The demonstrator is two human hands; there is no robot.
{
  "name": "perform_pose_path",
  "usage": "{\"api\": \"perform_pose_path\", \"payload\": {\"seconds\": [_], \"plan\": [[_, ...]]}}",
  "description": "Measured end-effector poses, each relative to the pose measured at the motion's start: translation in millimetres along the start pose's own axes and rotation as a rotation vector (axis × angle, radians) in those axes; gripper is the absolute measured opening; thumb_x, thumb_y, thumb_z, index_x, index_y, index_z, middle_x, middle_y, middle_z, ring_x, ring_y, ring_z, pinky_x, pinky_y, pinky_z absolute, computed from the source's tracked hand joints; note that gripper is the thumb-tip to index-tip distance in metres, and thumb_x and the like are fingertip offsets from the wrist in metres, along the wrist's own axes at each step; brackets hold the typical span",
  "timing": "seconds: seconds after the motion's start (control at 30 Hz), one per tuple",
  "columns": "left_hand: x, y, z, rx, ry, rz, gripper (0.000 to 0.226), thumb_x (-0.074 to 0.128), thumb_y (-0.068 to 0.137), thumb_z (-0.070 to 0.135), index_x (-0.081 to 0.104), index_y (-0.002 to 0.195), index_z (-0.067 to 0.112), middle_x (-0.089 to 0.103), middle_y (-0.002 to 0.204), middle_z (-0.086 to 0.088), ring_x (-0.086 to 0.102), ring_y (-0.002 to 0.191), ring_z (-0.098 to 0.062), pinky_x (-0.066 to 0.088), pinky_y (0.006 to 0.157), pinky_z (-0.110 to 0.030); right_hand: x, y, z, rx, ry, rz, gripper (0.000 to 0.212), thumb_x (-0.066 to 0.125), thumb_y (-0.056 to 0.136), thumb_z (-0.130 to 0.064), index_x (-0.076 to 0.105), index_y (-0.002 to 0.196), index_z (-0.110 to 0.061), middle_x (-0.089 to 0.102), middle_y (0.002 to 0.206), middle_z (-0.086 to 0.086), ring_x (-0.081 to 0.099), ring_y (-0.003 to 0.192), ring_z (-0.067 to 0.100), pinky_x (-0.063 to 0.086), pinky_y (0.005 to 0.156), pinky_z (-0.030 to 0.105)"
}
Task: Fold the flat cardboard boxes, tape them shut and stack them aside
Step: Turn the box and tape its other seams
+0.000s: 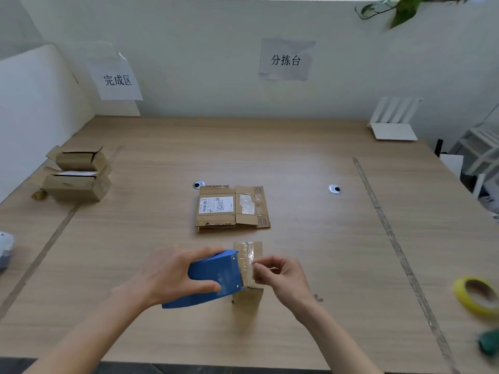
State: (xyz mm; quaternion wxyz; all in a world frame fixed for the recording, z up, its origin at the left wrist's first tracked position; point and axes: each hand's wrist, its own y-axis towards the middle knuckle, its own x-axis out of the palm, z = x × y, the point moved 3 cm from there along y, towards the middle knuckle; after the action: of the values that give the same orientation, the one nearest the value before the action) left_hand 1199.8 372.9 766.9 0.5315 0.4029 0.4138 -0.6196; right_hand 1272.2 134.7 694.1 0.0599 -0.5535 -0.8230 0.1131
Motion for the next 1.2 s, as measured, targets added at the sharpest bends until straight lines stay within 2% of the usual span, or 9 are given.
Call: {"api": "perform_pose_path", "payload": {"seconds": [0.1,0.23,0.37,0.57,0.67,0.73,0.87,1.2], "plan": [[3,-5,-19,-0.049,0.043,-0.016,0.065,0.049,0.064,0.090,0.032,0.126,0.079,0.054,0.079,0.039,0.054,0.072,0.010,0.039,0.063,-0.012,-37,-3,8,-0.012,-0.042,0.148,0.008,0.073,0.093,-0.010,0.078,0.089,-0.015,0.077,0.077,0.002,0.076,0.076,0.019,0.060,0.069,0.024],[13,-12,-33,-0.092,-0.019,-0.031,0.059,0.055,0.063,0.088,0.036,0.119,0.081,0.058,0.080,0.042,0.058,0.079,0.012,0.045,0.065,-0.013,-49,-8,19,0.031,-0.056,0.086,0.004,0.072,0.094,-0.015,0.076,0.093,-0.015,0.076,0.079,0.000,0.077,0.080,0.020,0.061,0.073,0.026],[22,-9,-34,-0.096,-0.057,-0.059,0.053,0.057,0.063,0.087,0.040,0.113,0.081,0.063,0.089,0.038,0.060,0.083,0.010,0.051,0.072,-0.020,-48,-8,27,0.065,-0.059,0.118,0.006,0.081,0.087,-0.015,0.076,0.090,-0.012,0.076,0.079,0.003,0.076,0.076,0.021,0.063,0.072,0.029],[34,-9,-40,-0.097,-0.055,-0.098,0.049,0.057,0.063,0.085,0.040,0.109,0.080,0.055,0.085,0.048,0.055,0.090,0.018,0.045,0.067,-0.012,-40,-14,50,0.104,-0.119,0.198,0.007,0.084,0.083,-0.013,0.078,0.085,-0.014,0.077,0.076,0.003,0.075,0.073,0.022,0.062,0.069,0.026],[43,-5,-45,-0.100,-0.045,-0.125,0.054,0.053,0.063,0.087,0.041,0.115,0.076,0.058,0.088,0.041,0.059,0.083,0.012,0.045,0.068,-0.011,-35,-12,59,0.115,-0.114,0.229,0.007,0.084,0.082,-0.011,0.078,0.083,-0.015,0.077,0.074,0.003,0.075,0.071,0.019,0.060,0.064,0.022],[48,-1,-50,-0.106,-0.034,-0.134,0.055,0.052,0.063,0.088,0.040,0.115,0.075,0.058,0.088,0.039,0.060,0.080,0.011,0.043,0.066,-0.010,-32,-9,63,0.116,-0.121,0.242,0.008,0.085,0.082,-0.012,0.078,0.083,-0.016,0.077,0.074,0.001,0.075,0.070,0.018,0.061,0.066,0.024],[56,3,-61,-0.109,-0.030,-0.135,0.055,0.052,0.063,0.089,0.040,0.115,0.077,0.053,0.081,0.043,0.057,0.080,0.016,0.038,0.061,-0.009,-27,-2,73,0.121,-0.145,0.258,0.009,0.086,0.082,-0.014,0.078,0.082,-0.019,0.077,0.073,-0.002,0.075,0.068,0.016,0.062,0.068,0.026],[74,17,-80,-0.116,-0.064,-0.153,0.055,0.054,0.064,0.090,0.039,0.115,0.079,0.053,0.082,0.045,0.056,0.080,0.017,0.042,0.062,-0.012,-23,9,93,0.176,-0.096,0.278,0.009,0.087,0.080,-0.018,0.079,0.083,-0.018,0.077,0.074,-0.002,0.075,0.069,0.016,0.061,0.065,0.023]]}}
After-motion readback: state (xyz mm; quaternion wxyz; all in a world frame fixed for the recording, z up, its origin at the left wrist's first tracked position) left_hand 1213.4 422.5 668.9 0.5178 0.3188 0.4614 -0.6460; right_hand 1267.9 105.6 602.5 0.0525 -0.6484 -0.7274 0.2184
